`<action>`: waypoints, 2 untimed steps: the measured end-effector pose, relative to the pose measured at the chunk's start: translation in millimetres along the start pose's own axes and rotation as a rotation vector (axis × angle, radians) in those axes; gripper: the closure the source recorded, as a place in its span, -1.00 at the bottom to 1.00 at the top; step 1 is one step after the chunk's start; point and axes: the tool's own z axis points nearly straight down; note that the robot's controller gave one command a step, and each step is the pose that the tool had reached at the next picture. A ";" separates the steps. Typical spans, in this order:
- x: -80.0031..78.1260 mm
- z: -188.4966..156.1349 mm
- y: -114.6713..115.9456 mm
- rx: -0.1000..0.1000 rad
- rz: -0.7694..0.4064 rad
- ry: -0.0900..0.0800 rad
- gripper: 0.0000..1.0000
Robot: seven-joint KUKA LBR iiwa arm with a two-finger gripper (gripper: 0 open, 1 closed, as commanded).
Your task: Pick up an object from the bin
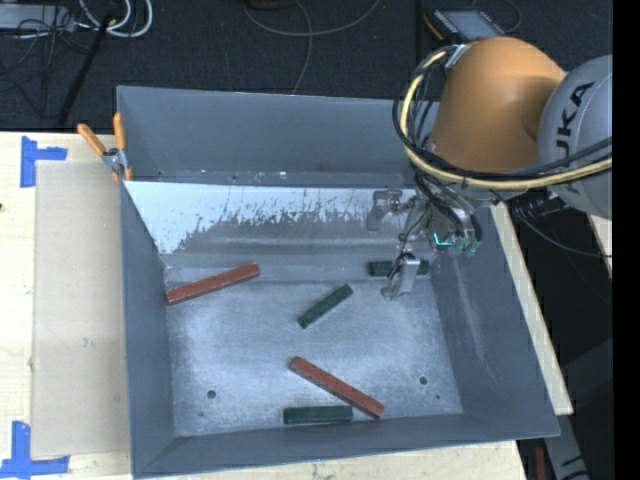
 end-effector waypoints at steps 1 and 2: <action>-5.4 170.9 -3.6 0.000 -0.184 0.001 -1.00; -7.5 166.3 -3.8 0.000 -0.182 -0.007 1.00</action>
Offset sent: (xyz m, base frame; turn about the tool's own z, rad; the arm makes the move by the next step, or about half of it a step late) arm 0.0062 -0.0044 -0.1656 -0.1837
